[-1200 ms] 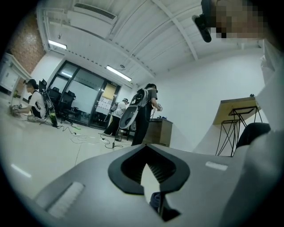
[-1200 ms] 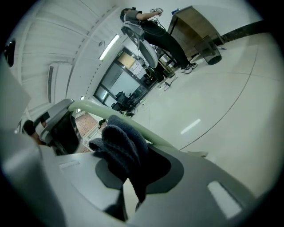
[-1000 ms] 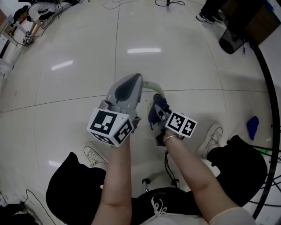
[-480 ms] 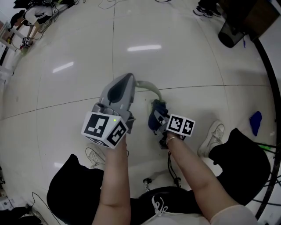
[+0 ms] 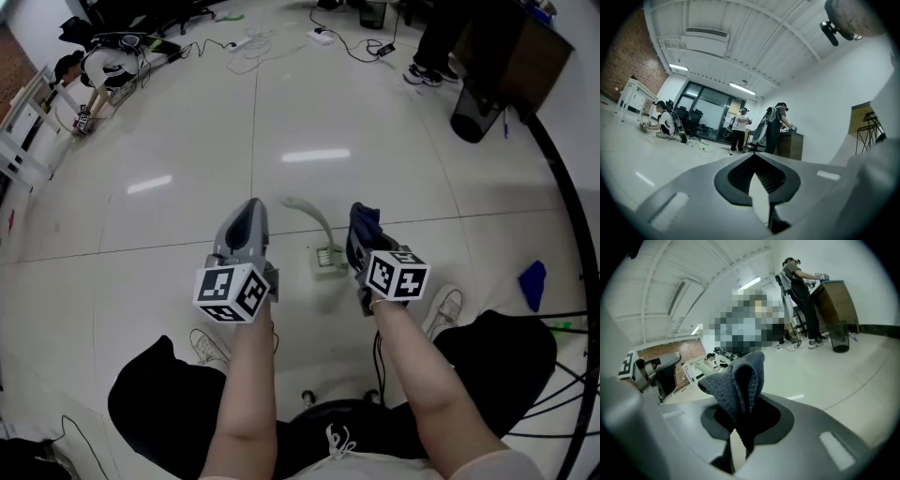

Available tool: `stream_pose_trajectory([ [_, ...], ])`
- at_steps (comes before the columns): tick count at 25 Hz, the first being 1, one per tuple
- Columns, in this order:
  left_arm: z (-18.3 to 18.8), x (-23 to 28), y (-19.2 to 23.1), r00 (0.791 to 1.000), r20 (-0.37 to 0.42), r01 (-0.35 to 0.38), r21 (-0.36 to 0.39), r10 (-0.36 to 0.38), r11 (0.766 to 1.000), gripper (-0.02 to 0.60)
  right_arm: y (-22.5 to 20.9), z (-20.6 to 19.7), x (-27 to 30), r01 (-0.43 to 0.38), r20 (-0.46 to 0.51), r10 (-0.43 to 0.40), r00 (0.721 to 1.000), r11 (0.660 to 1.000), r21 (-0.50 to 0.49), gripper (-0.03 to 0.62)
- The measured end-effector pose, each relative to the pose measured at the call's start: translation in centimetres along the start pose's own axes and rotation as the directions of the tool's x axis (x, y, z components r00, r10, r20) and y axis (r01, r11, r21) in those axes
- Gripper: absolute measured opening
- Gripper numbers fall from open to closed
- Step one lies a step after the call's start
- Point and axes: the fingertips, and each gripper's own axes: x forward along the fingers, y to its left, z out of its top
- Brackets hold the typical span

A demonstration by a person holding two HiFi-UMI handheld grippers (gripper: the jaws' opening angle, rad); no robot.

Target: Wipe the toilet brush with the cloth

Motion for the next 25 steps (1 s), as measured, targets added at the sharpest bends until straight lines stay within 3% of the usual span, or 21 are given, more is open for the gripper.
stream_pose_trajectory([
  [5,1.4,-3.0,-2.2,1.0,0.004,-0.003,0.003,0.003,1.0,0.006,3.2,7.9,-5.3,0.038,0.181,-0.002,0.983,0.98,-0.197,0.064],
  [8,1.0,-5.0,-3.6,1.0,-0.004,-0.016,0.02,0.016,1.0,0.006,4.3,10.2,-7.8,0.068,0.263,0.007,0.965,0.959,-0.277,0.063],
  [13,-0.5,-6.9,-5.0,0.998,-0.058,-0.007,0.086,0.012,0.996,0.006,3.7,9.0,-9.9,0.051,0.293,0.008,0.956,0.98,-0.193,0.063],
  [25,-0.1,-8.5,-5.0,0.999,-0.039,0.015,0.065,-0.012,0.998,0.006,4.4,6.4,-10.5,0.062,0.251,0.004,0.968,0.965,-0.257,0.063],
])
